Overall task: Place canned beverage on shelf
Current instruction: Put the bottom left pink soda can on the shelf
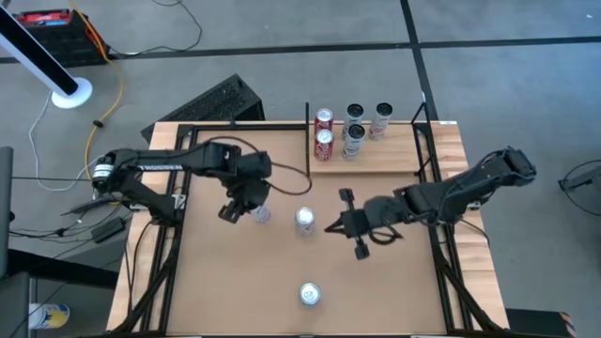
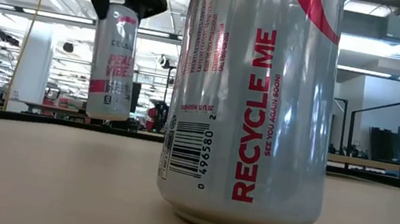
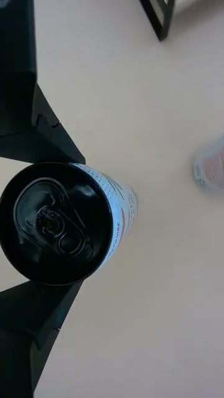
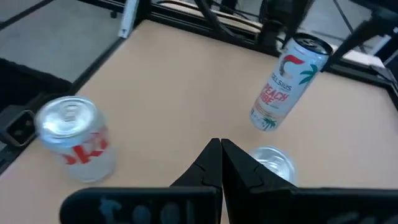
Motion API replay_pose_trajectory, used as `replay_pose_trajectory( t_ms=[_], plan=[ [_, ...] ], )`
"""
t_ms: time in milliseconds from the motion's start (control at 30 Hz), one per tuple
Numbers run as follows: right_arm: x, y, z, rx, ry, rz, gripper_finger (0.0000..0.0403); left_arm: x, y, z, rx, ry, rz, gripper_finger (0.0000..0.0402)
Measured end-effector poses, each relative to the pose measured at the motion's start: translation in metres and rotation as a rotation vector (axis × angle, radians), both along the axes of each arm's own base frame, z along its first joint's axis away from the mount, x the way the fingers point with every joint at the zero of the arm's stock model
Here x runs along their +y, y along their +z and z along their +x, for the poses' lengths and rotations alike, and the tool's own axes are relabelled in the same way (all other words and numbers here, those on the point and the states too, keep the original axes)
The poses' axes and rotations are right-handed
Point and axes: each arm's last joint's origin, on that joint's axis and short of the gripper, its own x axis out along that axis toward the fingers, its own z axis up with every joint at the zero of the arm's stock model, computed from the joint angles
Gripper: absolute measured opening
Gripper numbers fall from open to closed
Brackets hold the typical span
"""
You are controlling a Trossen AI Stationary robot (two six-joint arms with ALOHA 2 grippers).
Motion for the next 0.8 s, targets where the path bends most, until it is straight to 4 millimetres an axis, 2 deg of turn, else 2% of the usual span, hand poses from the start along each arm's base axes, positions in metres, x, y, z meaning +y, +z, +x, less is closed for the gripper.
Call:
replay_pose_trajectory(
  t_ms=[200, 333, 433, 700, 800],
  plan=[
    [-0.024, 0.001, 0.008, -0.016, -0.017, -0.024, 0.0023, 0.011, -0.001, -0.002, 0.006, 0.034, 0.005, 0.0236],
    [-0.036, 0.005, 0.012, -0.057, 0.010, -0.012, 0.0023, 0.012, -0.014, -0.003, 0.041, 0.035, -0.005, 0.0236],
    [-0.043, 0.006, 0.014, -0.070, 0.015, -0.003, 0.0023, 0.010, -0.021, -0.004, 0.056, 0.026, -0.004, 0.0236],
    [-0.055, 0.006, 0.015, -0.068, -0.003, 0.007, 0.0023, 0.011, -0.021, -0.001, 0.033, 0.095, -0.019, 0.0236],
    [-0.055, 0.005, 0.015, -0.063, -0.004, 0.008, 0.0023, 0.011, -0.020, 0.001, 0.012, 0.148, -0.019, 0.0278]
  ],
)
